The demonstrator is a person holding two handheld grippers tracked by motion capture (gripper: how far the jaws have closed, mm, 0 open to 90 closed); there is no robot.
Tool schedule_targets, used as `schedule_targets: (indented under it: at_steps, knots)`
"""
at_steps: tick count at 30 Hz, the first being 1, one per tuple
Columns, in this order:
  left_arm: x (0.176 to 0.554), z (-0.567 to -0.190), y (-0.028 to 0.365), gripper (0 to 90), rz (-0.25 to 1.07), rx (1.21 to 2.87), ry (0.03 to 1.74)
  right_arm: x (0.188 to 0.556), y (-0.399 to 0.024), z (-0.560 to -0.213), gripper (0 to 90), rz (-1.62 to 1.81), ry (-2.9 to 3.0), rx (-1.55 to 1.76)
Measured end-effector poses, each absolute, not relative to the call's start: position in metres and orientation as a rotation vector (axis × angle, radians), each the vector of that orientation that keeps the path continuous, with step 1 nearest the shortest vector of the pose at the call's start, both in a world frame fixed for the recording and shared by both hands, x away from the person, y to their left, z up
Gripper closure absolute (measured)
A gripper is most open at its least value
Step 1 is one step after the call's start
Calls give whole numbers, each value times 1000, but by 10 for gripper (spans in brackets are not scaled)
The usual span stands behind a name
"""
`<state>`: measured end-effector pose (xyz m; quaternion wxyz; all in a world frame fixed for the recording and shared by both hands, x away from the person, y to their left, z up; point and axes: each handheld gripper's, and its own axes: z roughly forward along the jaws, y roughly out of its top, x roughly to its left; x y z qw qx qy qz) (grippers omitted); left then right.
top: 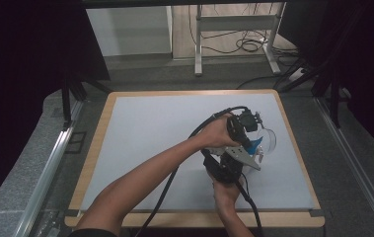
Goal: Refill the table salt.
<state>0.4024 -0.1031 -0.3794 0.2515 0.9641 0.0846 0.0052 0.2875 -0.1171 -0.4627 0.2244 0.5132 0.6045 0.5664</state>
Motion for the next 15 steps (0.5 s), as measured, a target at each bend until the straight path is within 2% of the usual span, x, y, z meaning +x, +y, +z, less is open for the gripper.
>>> schedule_targets:
  at_steps: [15]
  knots:
    - [404, -379, -106, 900, 8, 2622, 226, 289, -119, -462, 586, 1573, 1649, 1440]
